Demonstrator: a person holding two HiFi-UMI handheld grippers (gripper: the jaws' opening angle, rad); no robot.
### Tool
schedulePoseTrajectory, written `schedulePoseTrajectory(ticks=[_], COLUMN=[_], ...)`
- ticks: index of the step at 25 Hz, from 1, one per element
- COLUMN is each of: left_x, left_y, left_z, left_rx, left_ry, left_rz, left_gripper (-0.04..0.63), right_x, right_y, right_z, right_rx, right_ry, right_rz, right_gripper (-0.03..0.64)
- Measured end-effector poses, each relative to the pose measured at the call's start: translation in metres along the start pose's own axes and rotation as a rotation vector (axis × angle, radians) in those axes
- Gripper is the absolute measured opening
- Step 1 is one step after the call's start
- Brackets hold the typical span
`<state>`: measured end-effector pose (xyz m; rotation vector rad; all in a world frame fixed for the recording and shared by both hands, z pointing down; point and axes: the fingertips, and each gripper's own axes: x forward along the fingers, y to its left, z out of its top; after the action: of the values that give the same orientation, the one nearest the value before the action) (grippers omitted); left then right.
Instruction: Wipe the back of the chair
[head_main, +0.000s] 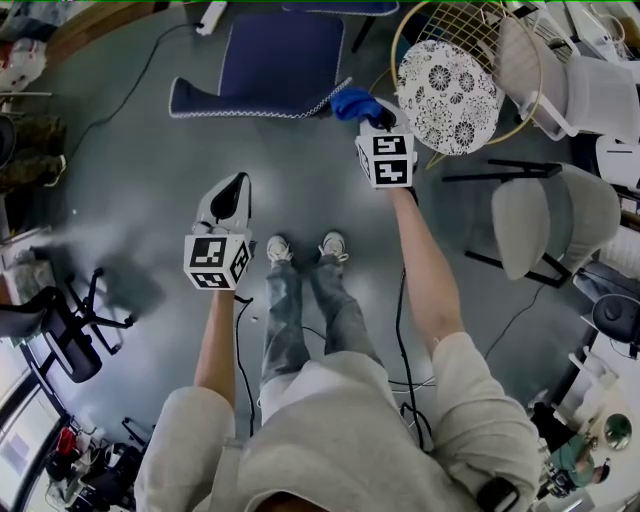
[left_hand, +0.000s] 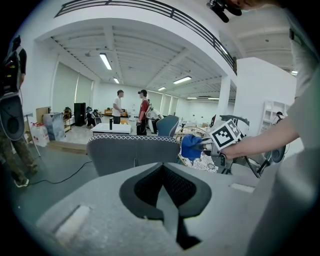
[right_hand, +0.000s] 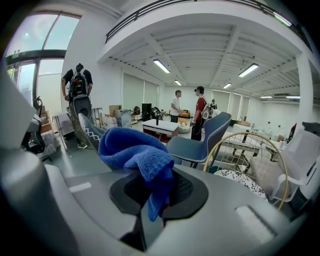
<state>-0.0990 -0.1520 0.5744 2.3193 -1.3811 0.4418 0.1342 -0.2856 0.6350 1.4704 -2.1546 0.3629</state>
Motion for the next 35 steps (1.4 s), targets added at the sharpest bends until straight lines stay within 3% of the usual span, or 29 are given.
schedulePoseTrajectory(ticks=[6,16,29,35], left_x=[-0.005,-0.014,-0.021,-0.021], left_y=[-0.001,0.018,0.083,0.101], left_z=[-0.005,-0.028,-0.04,-0.042], left_rx=[0.003,-0.019,-0.041,-0.038], left_ry=[-0.003,-0.01,0.003,0.017], left_rz=[-0.012,-0.003,0.068,0.087], left_gripper=[0.0,0.0,0.0,0.0], right_x=[-0.035,-0.026,0.044,0.062], right_y=[0.033,0.119,0.207,0.219], right_z=[-0.022,-0.044,-0.007,0.001], right_rx=[0.088,0.104,0.112,0.116], right_ry=[-0.03,-0.004,-0.004,0.004], right_rz=[-0.029,0.059,0.151,0.161], right_gripper=[0.051,0.051,0.051,0.052])
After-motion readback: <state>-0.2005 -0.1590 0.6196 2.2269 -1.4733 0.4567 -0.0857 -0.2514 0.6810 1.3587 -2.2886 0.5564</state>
